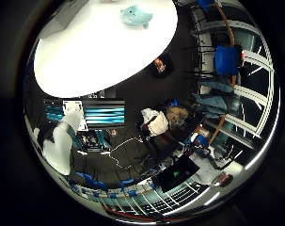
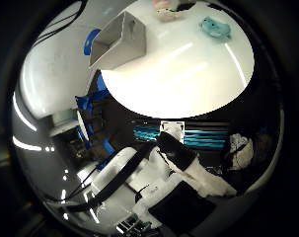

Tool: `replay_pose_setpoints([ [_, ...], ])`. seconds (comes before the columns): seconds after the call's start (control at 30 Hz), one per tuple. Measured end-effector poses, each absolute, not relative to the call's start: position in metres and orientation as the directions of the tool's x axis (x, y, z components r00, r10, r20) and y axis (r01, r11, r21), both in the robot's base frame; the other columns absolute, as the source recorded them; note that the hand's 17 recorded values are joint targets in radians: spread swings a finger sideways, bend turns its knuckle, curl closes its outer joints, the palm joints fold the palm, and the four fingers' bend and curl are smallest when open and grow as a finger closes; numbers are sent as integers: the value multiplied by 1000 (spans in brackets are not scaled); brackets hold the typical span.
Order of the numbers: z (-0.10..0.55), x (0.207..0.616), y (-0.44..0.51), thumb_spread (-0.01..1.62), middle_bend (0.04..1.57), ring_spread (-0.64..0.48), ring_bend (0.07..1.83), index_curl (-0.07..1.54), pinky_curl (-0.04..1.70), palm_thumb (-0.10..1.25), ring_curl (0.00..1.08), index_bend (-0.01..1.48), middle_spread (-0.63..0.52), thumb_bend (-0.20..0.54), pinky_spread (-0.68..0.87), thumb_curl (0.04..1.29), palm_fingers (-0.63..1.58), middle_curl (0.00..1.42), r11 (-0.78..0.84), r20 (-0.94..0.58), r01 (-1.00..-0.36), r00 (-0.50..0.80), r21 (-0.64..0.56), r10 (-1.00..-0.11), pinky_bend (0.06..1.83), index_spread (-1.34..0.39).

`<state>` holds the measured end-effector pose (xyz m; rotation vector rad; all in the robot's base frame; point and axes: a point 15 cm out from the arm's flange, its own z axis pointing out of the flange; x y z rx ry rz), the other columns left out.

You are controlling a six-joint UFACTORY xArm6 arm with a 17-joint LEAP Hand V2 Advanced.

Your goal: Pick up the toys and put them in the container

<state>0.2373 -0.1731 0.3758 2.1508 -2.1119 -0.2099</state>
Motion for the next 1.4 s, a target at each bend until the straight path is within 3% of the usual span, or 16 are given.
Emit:
replay_pose_setpoints([
  [0.17,368,245,-177,1102,185,226,197,327,312,580,241,172,41,-26,451,277,151,293,-22,-31,-979,16,203,-999,351,-377],
  [0.6,380,286,-230,999,190,238,223,289,316,346,260,161,48,-32,446,263,101,302,44,14,-990,-42,131,-999,396,-365],
  [0.87,377,316,-280,997,187,240,224,288,314,324,262,165,72,-27,448,272,94,302,103,20,-988,-101,118,-995,408,-356],
  [1.4,297,408,-338,987,185,241,244,286,311,366,264,165,75,-25,441,287,70,299,138,61,-990,-137,7,-989,429,-351],
])
